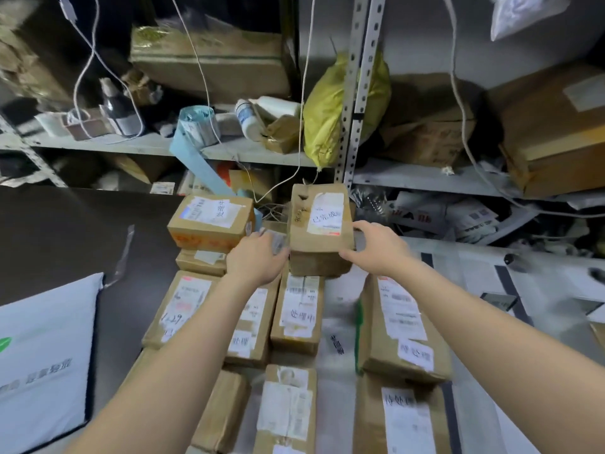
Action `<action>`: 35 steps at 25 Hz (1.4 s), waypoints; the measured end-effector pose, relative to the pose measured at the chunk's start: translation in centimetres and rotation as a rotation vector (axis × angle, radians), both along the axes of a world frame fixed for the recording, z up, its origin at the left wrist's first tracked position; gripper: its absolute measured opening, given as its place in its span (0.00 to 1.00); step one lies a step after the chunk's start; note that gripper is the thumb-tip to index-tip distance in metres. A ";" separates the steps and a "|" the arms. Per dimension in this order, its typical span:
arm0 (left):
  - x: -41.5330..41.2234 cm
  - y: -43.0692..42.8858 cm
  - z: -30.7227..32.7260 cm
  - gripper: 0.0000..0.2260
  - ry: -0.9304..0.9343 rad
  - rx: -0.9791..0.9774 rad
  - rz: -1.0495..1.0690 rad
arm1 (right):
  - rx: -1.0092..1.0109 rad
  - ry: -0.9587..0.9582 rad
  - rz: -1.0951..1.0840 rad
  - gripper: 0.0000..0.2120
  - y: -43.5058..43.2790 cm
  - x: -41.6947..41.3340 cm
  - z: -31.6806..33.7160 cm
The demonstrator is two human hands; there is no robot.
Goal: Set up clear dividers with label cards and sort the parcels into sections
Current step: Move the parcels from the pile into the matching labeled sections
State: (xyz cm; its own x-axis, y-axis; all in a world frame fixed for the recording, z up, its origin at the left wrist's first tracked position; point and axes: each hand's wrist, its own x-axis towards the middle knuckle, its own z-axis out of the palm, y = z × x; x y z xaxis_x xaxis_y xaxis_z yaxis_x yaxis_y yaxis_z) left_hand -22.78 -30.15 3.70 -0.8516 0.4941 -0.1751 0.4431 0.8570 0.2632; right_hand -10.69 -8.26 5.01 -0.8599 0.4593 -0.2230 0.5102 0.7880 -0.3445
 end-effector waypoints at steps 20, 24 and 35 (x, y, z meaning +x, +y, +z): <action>1.5 4.6 1.3 0.28 -0.333 0.593 0.045 | -0.603 0.467 -0.515 0.18 -2.7 1.0 1.1; 8.1 6.0 7.1 0.28 -0.175 0.564 -0.048 | -0.553 0.604 -0.512 0.20 -1.5 8.7 5.5; 38.9 18.0 12.8 0.23 -0.167 0.636 -0.295 | -0.459 0.761 -0.599 0.19 8.2 42.8 10.8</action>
State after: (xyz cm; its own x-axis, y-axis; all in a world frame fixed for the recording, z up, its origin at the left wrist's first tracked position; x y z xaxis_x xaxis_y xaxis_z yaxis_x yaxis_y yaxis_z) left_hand 16.15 -12.12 16.46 -0.6539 0.7490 0.1068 0.5431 0.3664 0.7555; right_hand 32.06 -0.02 15.79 -0.5084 0.8610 0.0182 0.2966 0.1948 -0.9349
